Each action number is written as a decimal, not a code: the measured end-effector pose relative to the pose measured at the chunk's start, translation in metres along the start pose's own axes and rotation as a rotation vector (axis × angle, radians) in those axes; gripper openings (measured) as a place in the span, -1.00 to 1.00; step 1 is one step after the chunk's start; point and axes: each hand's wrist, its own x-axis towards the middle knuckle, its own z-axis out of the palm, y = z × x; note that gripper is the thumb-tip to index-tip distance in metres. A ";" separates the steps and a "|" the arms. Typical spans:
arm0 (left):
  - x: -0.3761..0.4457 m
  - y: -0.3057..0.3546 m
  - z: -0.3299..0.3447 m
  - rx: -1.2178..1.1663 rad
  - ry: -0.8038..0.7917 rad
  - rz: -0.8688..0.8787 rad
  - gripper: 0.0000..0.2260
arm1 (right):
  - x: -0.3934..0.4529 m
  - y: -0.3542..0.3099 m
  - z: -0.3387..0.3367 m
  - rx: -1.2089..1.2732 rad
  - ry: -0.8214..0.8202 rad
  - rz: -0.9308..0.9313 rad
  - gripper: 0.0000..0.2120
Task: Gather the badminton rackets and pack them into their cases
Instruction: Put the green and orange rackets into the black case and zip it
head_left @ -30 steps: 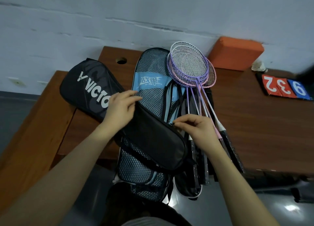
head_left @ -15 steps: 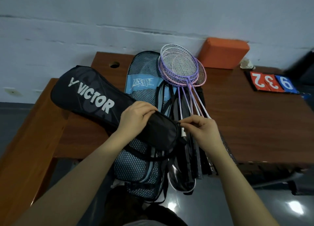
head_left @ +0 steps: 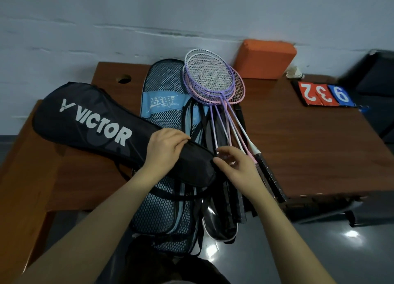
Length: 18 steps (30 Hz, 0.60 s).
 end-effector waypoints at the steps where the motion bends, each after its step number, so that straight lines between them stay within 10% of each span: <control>1: -0.001 -0.001 0.001 -0.006 -0.004 0.005 -0.78 | 0.008 -0.003 0.005 -0.037 -0.014 0.001 -0.74; 6: -0.011 -0.014 0.006 -0.050 -0.115 -0.052 -0.84 | 0.040 -0.003 0.037 -0.295 -0.156 0.030 -0.65; 18: -0.070 -0.078 -0.017 0.298 -0.212 -0.829 -0.39 | 0.069 0.013 0.112 -0.592 -0.200 -0.124 -0.64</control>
